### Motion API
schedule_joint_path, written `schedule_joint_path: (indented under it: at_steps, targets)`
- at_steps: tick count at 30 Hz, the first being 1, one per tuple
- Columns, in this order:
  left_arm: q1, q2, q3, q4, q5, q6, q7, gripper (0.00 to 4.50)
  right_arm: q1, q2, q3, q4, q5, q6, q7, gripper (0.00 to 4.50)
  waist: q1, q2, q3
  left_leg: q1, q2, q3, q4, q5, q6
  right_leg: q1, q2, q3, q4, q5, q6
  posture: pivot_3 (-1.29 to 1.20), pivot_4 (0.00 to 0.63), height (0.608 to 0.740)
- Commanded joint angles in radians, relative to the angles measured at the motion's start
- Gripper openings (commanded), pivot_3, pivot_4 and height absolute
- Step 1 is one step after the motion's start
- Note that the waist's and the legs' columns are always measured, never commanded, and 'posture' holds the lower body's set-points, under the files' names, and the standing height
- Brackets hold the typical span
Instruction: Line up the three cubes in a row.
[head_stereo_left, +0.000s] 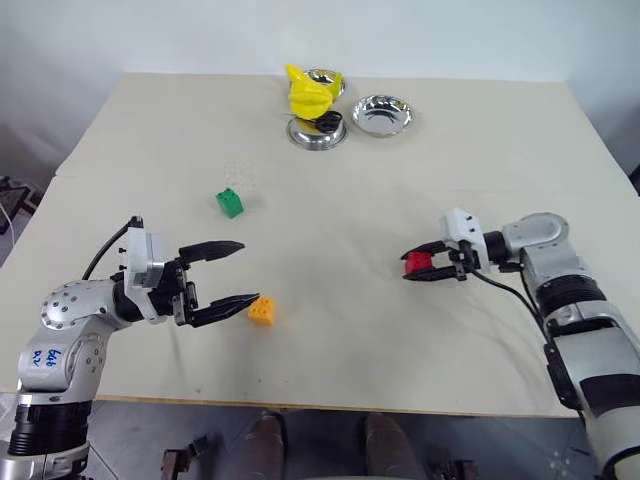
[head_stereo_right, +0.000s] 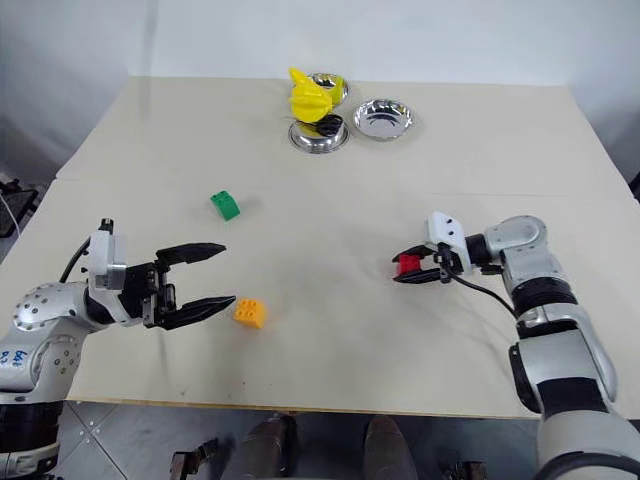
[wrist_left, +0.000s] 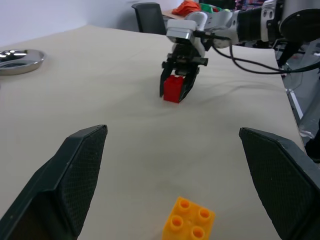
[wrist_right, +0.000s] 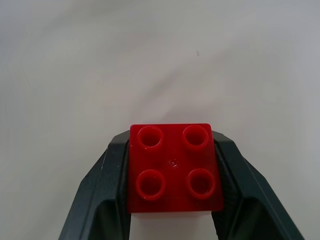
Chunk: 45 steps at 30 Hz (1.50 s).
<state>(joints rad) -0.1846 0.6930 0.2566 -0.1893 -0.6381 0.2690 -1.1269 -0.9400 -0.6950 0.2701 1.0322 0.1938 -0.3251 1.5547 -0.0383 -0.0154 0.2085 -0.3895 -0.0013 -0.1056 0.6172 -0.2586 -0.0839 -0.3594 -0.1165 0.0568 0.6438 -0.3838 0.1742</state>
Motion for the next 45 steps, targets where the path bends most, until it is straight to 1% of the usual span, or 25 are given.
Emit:
schedule_joint_path:
  at_steps: [1, 5, 6, 8, 10, 13, 14, 15, 16, 19, 21, 23, 27, 30, 32, 35, 37, 39, 41, 42, 43, 45]
  targets:
    - [0.0, 0.018, 0.018, -0.025, -0.018, -0.003, -0.01, 4.5, 0.03, -0.042, 0.027, -0.006, 0.021, -0.008, 0.06, 1.52, 0.002, 0.0, 0.0, 0.0, 0.0, 0.0, 0.0, 0.0, 0.0, 0.0, 0.0, 0.0, 0.0, 0.0, 0.0, 0.0, 0.15, 0.74]
    - [-0.017, 0.017, -0.001, -0.014, -0.014, -0.004, -0.026, 4.5, 0.046, -0.038, 0.025, -0.035, 0.051, 0.006, 0.06, 1.52, 0.002, 0.0, 0.0, 0.0, 0.0, 0.0, 0.0, 0.0, 0.0, 0.0, 0.0, 0.0, 0.0, 0.0, 0.0, 0.0, 0.15, 0.74]
    - [-0.02, 0.017, -0.003, -0.012, -0.013, -0.004, -0.029, 4.5, 0.047, -0.039, 0.028, -0.042, 0.055, 0.034, 0.06, 1.52, 0.002, 0.0, 0.0, 0.0, 0.0, 0.0, 0.0, 0.0, 0.0, 0.0, 0.0, 0.0, 0.0, 0.0, 0.0, 0.0, 0.15, 0.74]
    - [-0.032, 0.017, -0.009, -0.001, -0.009, -0.005, -0.037, 4.5, 0.055, -0.044, 0.039, -0.071, 0.078, 0.046, 0.06, 2.28, 0.002, 0.0, 0.0, 0.0, 0.0, 0.0, 0.0, 0.0, 0.0, 0.0, 0.0, 0.0, 0.0, 0.0, 0.0, 0.0, 0.15, 0.74]
    - [-0.043, 0.015, -0.015, 0.011, -0.005, -0.008, -0.043, 4.5, 0.063, -0.056, 0.048, -0.107, 0.111, 0.053, 0.06, 2.78, 0.002, 0.0, 0.0, 0.0, 0.001, 0.0, 0.0, 0.0, 0.0, 0.0, 0.001, 0.0, 0.0, 0.0, 0.0, 0.0, 0.15, 0.74]
    - [-0.05, 0.011, -0.016, 0.024, -0.003, -0.011, -0.042, 4.5, 0.062, -0.091, 0.043, -0.186, 0.182, 0.054, 0.06, 3.77, -0.001, 0.0, 0.0, 0.0, 0.001, 0.0, 0.0, 0.0, 0.0, -0.001, 0.001, 0.0, 0.0, 0.0, 0.0, 0.0, 0.15, 0.74]
    - [-0.046, 0.01, -0.013, 0.025, -0.004, -0.011, -0.04, 4.5, 0.068, -0.119, 0.06, -0.244, 0.221, 0.094, 0.06, 4.09, -0.003, 0.001, 0.0, 0.0, 0.001, 0.0, 0.0, 0.0, 0.0, -0.001, 0.001, 0.0, 0.0, 0.0, 0.0, 0.0, 0.15, 0.74]
    - [-0.036, 0.009, -0.006, 0.035, -0.003, -0.015, -0.04, 4.5, 0.062, -0.123, 0.033, -0.298, 0.273, 0.154, 0.06, 4.43, -0.004, 0.001, 0.001, 0.0, 0.001, 0.0, -0.001, 0.0, 0.0, -0.001, 0.001, 0.0, 0.0, 0.0, 0.0, 0.0, 0.15, 0.74]
    - [-0.03, 0.008, -0.002, 0.042, -0.002, -0.019, -0.04, 4.5, 0.058, -0.126, 0.012, -0.336, 0.31, 0.199, 0.06, 4.47, -0.008, 0.001, 0.001, 0.0, 0.001, 0.0, -0.001, 0.0, 0.0, -0.001, 0.001, 0.0, 0.0, 0.0, 0.0, 0.0, 0.15, 0.74]
    - [0.008, 0.011, 0.023, 0.086, 0.01, -0.045, -0.042, 4.5, 0.086, -0.166, -0.018, -0.408, 0.34, 0.192, 0.06, 4.47, -0.015, 0.001, 0.001, 0.0, 0.001, 0.0, -0.002, 0.0, 0.0, -0.001, 0.001, 0.0, 0.0, 0.0, 0.0, 0.0, 0.15, 0.74]
    - [0.043, 0.02, 0.053, 0.125, 0.019, -0.066, -0.046, 4.5, 0.153, -0.209, -0.05, -0.492, 0.378, 0.235, 0.06, 4.47, -0.014, 0.001, 0.001, 0.0, 0.001, 0.0, -0.002, 0.0, 0.0, -0.001, 0.001, 0.0, 0.0, 0.0, 0.0, 0.0, 0.15, 0.74]
    - [0.077, 0.036, 0.089, 0.171, 0.03, -0.084, -0.043, 4.5, 0.261, -0.236, -0.117, -0.598, 0.413, 0.265, 0.06, 4.47, -0.008, 0.001, 0.001, 0.0, 0.001, 0.0, -0.003, -0.001, 0.001, -0.001, 0.001, 0.0, -0.001, 0.0, 0.0, 0.0, 0.15, 0.74]
    - [0.138, 0.041, 0.187, 0.275, 0.051, -0.144, -0.002, 4.5, 0.497, -0.239, -0.266, -0.78, 0.442, 0.22, -0.012, 4.47, 0.007, 0.001, 0.001, -0.001, 0.001, 0.0, -0.002, -0.002, 0.002, -0.001, 0.0, 0.0, -0.002, 0.0, 0.0, 0.0, 0.15, 0.74]
    - [0.219, 0.042, 0.254, 0.331, 0.068, -0.184, 0.009, 4.5, 0.642, -0.235, -0.348, -0.905, 0.458, 0.261, -0.076, 4.47, 0.007, 0.001, 0.001, -0.001, 0.001, 0.002, -0.001, -0.002, 0.002, -0.001, 0.0, 0.001, -0.001, 0.0, 0.0, 0.0, 0.15, 0.74]
    - [0.258, 0.041, 0.28, 0.367, 0.077, -0.204, 0.013, 4.5, 0.694, -0.23, -0.387, -0.957, 0.456, 0.279, -0.106, 4.47, 0.005, 0.001, 0.001, 0.0, 0.001, 0.003, -0.002, -0.003, 0.003, -0.002, 0.0, 0.001, -0.001, 0.0, 0.0, 0.0, 0.15, 0.74]
    - [0.28, 0.03, 0.309, 0.423, 0.083, -0.234, 0.039, 4.5, 0.73, -0.206, -0.431, -1.008, 0.452, 0.293, -0.154, 4.47, 0.009, 0.001, 0.0, 0.0, 0.001, 0.003, -0.001, -0.004, 0.006, -0.001, 0.001, 0.001, -0.001, 0.0, 0.0, 0.0, 0.15, 0.74]
    - [0.272, 0.006, 0.318, 0.438, 0.078, -0.24, 0.079, 4.5, 0.753, -0.184, -0.464, -1.031, 0.449, 0.298, -0.196, 4.47, 0.011, 0.0, 0.0, 0.001, 0.001, 0.003, -0.001, -0.005, 0.006, -0.001, 0.001, 0.001, 0.0, 0.0, 0.0, 0.0, 0.15, 0.74]
    - [0.224, -0.029, 0.295, 0.415, 0.083, -0.245, 0.136, 4.5, 0.763, -0.159, -0.5, -1.057, 0.451, 0.306, -0.249, 4.47, 0.018, -0.001, 0.0, 0.001, 0.001, 0.002, 0.0, -0.005, 0.006, 0.0, 0.0, 0.001, 0.0, 0.0, 0.0, 0.0, 0.15, 0.74]
    - [0.122, -0.057, 0.243, 0.402, 0.103, -0.203, 0.223, 4.5, 0.755, -0.118, -0.552, -1.081, 0.476, 0.346, -0.357, 4.47, 0.036, -0.001, 0.0, 0.001, 0.001, 0.002, 0.001, -0.005, 0.006, 0.0, 0.0, 0.001, 0.0, 0.001, 0.0, 0.0, 0.15, 0.74]
    - [0.065, -0.069, 0.22, 0.412, 0.114, -0.19, 0.251, 4.5, 0.767, -0.115, -0.562, -1.088, 0.466, 0.343, -0.361, 4.47, 0.039, -0.001, 0.0, 0.0, 0.001, 0.001, 0.003, -0.005, 0.006, 0.0, 0.0, 0.0, 0.001, 0.001, 0.0, 0.0, 0.15, 0.74]
    - [0.001, -0.072, 0.194, 0.45, 0.146, -0.18, 0.295, 4.5, 0.777, -0.112, -0.567, -1.09, 0.448, 0.331, -0.362, 4.47, 0.048, -0.001, 0.0, -0.001, 0.001, -0.001, 0.005, -0.005, 0.006, 0.0, 0.001, -0.001, 0.002, 0.001, 0.001, 0.0, 0.15, 0.74]
    - [-0.124, -0.089, 0.164, 0.534, 0.166, -0.175, 0.333, 4.5, 0.784, -0.096, -0.58, -1.1, 0.443, 0.335, -0.389, 4.47, 0.053, -0.002, -0.001, -0.001, 0.0, -0.001, 0.007, -0.005, 0.006, 0.001, 0.001, -0.001, 0.002, 0.002, 0.001, 0.0, 0.15, 0.74]
